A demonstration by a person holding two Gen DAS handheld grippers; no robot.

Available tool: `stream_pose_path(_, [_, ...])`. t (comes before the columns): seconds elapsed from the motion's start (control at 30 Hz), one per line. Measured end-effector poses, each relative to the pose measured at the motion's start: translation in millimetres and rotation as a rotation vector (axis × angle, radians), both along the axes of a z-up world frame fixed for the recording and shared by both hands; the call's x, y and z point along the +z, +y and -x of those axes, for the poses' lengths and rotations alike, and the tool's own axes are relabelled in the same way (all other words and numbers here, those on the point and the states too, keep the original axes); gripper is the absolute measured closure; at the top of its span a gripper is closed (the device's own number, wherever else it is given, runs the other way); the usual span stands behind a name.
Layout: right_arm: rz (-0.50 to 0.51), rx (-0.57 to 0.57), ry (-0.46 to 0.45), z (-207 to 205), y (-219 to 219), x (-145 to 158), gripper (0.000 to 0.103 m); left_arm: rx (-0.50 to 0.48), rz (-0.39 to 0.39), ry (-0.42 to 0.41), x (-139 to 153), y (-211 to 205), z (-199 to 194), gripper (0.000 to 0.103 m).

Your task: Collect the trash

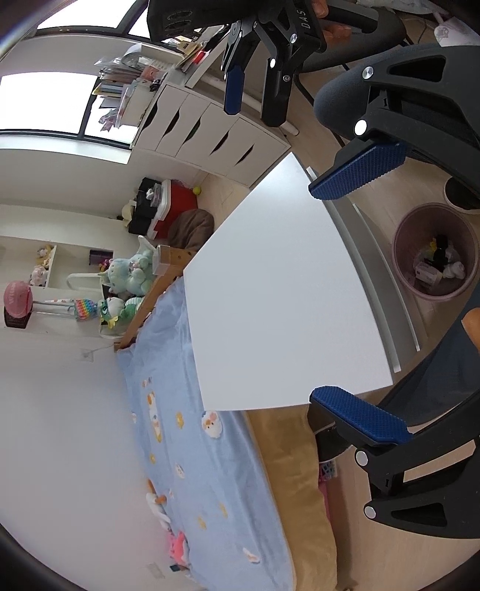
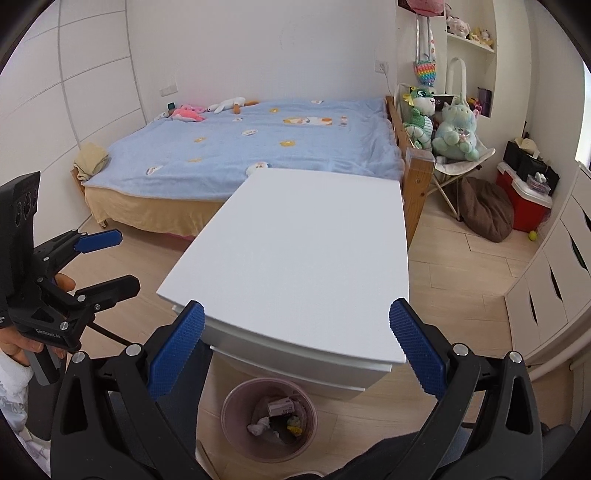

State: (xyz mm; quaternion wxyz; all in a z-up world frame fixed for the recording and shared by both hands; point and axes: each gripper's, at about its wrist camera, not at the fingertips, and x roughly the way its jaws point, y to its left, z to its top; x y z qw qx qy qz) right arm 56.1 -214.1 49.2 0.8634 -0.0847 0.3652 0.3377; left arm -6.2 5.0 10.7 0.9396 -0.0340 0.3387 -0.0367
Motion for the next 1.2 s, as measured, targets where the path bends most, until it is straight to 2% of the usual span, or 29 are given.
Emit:
stream_pose_path(0.37, [-0.018,0.018,0.003,-15.6,10.8,9.4,0.005,0.015,0.032,0.016,6.4,3.9,-21.2,0.006])
stream_pose_path(0.57, [-0.017,0.019,0.012,-17.5,12.5,7.9,0.005,0.06,0.004,-0.006,11.0,2.0,-21.4,0.006])
stream_pose_path(0.73, [-0.017,0.018,0.018,-19.8,12.5,5.8,0.005,0.028,0.002,0.001,11.3,-1.0,-22.0,0.006])
stream_pose_path(1.2, [-0.014,0.019,0.017,-20.5,13.5,2.6,0.005,0.019,0.013,0.007,11.6,-0.6,-24.1,0.006])
